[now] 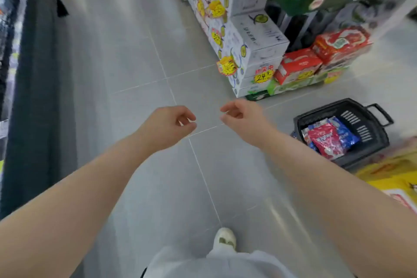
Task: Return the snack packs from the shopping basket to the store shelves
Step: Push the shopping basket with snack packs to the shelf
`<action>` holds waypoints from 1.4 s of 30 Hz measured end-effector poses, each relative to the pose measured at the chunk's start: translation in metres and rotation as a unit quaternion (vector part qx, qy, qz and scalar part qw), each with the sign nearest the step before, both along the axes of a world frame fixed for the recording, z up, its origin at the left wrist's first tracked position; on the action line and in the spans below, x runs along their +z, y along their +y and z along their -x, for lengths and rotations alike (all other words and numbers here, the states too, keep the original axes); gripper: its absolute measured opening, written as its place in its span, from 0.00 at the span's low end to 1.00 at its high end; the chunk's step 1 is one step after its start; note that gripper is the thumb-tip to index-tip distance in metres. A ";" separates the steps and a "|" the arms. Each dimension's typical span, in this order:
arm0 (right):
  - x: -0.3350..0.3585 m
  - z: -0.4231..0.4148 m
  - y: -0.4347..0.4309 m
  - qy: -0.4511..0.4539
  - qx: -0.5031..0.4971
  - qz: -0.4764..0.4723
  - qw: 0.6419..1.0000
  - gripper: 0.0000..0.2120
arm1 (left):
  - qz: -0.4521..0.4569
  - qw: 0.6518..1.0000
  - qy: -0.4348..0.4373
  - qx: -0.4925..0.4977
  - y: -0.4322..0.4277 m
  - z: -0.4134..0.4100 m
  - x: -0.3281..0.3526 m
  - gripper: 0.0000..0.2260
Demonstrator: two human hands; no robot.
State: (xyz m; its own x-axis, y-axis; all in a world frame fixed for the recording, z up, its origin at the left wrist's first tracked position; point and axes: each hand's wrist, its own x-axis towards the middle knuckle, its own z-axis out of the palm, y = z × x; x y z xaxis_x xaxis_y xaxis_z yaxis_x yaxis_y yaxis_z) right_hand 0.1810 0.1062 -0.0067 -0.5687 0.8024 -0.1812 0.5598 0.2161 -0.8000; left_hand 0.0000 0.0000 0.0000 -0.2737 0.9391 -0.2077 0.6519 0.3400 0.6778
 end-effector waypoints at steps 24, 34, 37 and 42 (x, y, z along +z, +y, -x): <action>-0.065 -0.193 0.300 0.012 -0.533 0.090 0.841 0.08 | 0.083 0.902 0.031 -0.423 0.504 -0.178 -0.060 0.05; -0.195 -0.313 0.354 -0.032 -0.656 0.164 0.736 0.15 | 0.162 0.894 0.017 -0.417 0.596 -0.299 -0.174 0.15; -0.252 -0.348 0.366 -0.052 -0.689 0.190 0.697 0.11 | 0.198 0.884 0.044 -0.421 0.619 -0.327 -0.230 0.19; -0.354 -0.380 0.360 -0.110 -0.753 0.234 0.605 0.21 | 0.255 0.864 0.065 -0.428 0.641 -0.362 -0.333 0.30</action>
